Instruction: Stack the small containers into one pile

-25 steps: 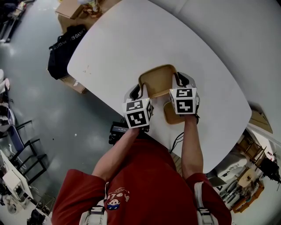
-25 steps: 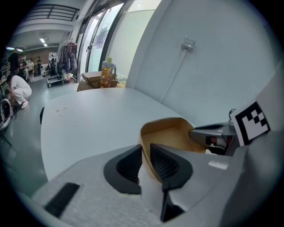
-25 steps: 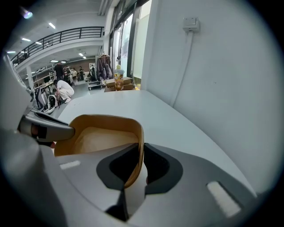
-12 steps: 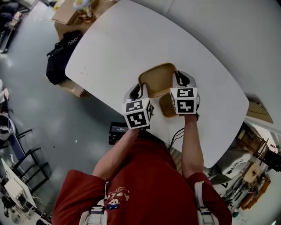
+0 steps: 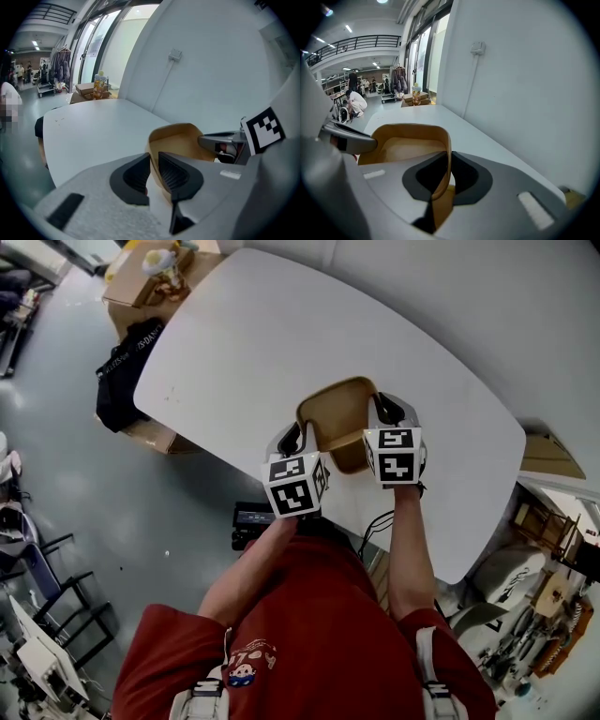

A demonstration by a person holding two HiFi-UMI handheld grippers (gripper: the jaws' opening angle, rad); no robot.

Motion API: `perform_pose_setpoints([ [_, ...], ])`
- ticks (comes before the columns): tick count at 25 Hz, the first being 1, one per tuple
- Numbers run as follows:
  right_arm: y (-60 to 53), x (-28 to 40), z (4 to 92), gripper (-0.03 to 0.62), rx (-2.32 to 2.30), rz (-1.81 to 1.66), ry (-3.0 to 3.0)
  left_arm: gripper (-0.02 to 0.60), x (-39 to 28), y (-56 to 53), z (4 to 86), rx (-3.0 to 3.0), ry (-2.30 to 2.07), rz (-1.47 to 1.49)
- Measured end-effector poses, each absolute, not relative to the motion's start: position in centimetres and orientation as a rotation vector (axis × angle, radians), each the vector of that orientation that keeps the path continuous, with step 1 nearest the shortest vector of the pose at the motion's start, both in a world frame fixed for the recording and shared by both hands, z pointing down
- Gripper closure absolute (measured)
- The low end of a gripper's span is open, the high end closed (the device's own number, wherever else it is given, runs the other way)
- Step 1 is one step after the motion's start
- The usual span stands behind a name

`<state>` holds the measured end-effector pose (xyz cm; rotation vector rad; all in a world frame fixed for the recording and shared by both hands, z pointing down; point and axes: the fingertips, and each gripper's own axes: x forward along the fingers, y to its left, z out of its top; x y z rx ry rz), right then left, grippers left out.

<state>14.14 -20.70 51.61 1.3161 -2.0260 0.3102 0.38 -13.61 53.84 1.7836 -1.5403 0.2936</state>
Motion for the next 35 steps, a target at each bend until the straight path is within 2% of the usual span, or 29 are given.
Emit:
perform_pose_setpoints([
  [20, -14.7, 20.4, 51.2, 0.565, 1.401, 0.336, -1.992, 0.514, 6.9, -7.6, 53.8, 1.87, -1.435, 0.378],
  [35, -14.1, 21.8, 52.8, 0.565, 1.386, 0.356, -1.959, 0.514, 8.4, -6.8, 55.3, 1.838, -1.415, 0.401],
])
